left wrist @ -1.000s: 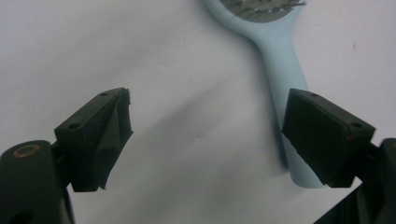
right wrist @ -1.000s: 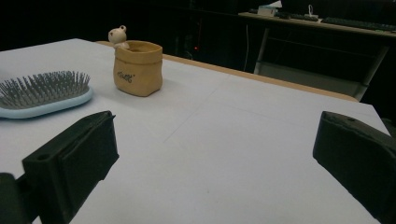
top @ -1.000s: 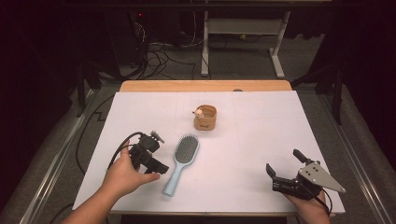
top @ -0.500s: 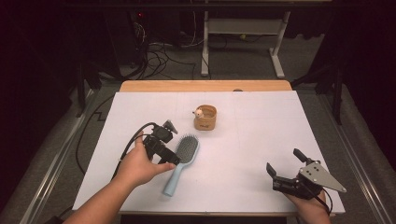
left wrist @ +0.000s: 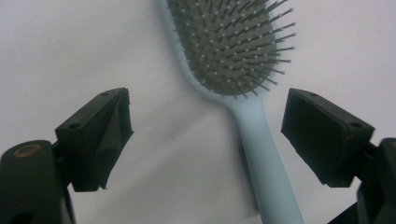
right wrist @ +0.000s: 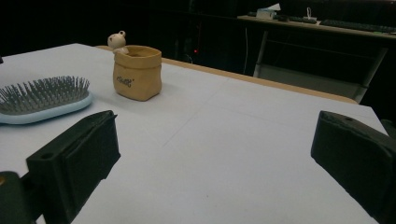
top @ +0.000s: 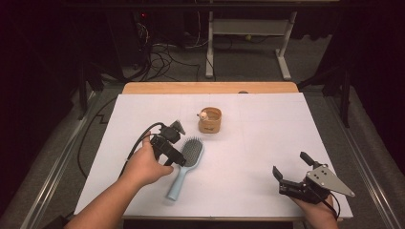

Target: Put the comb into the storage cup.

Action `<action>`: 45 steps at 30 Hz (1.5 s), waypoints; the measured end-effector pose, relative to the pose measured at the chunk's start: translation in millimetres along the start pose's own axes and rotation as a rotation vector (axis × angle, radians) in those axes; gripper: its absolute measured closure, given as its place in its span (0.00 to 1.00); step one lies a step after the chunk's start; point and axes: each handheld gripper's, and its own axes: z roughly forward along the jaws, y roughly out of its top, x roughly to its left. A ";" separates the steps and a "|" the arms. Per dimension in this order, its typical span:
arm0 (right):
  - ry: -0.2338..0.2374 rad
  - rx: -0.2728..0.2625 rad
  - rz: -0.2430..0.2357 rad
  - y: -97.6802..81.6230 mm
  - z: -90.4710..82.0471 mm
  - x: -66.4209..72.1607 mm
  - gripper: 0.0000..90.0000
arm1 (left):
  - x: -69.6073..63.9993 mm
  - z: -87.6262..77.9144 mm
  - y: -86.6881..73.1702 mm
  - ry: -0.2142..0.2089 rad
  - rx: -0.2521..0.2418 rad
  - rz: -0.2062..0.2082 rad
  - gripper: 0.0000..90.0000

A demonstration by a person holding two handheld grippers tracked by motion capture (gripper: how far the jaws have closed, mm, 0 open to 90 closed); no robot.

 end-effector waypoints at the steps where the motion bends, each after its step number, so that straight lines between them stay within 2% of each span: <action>1: -0.001 0.001 -0.001 -0.1 0.1 0.0 0.02 | -0.3 0.5 0.7 0.004 0.001 -0.004 0.18; 4: -0.003 0.000 0.000 0.0 -0.2 -0.1 0.02 | -0.8 -0.4 3.4 -0.015 0.016 0.022 0.19; 6: -0.003 -0.002 -0.001 0.1 -0.4 -0.4 0.02 | -2.1 0.1 5.2 -0.009 0.029 0.040 0.20; 11: -0.004 -0.004 0.001 0.1 -0.5 -0.4 0.02 | -4.4 0.8 10.8 -0.010 0.033 0.051 0.21; 21: -0.005 -0.010 -0.001 1.1 -1.6 -0.5 0.03 | -7.8 -1.3 24.1 -0.027 0.010 0.015 0.17; 25: -0.006 -0.014 0.003 1.4 -1.9 -0.4 0.03 | -9.1 -4.6 29.3 0.006 -0.014 0.005 0.16; 26: -0.006 -0.015 0.001 1.4 -1.9 -0.5 0.03 | -9.2 -4.4 31.1 0.016 -0.013 0.002 0.13; 29: -0.006 -0.015 -0.002 1.6 -1.9 -0.2 0.03 | -9.9 -1.2 37.1 0.004 0.012 -0.013 0.08; 32: -0.004 -0.019 -0.006 1.9 -2.0 -0.5 0.03 | -11.9 3.6 42.9 0.013 0.026 -0.029 0.00; 37: -0.004 -0.021 -0.004 2.1 -2.6 -0.4 0.04 | -12.9 13.0 50.6 -0.022 0.038 -0.054 0.01; 45: -0.005 -0.028 -0.002 2.4 -2.9 -0.6 0.04 | -18.8 29.8 58.1 -0.014 0.073 -0.062 0.01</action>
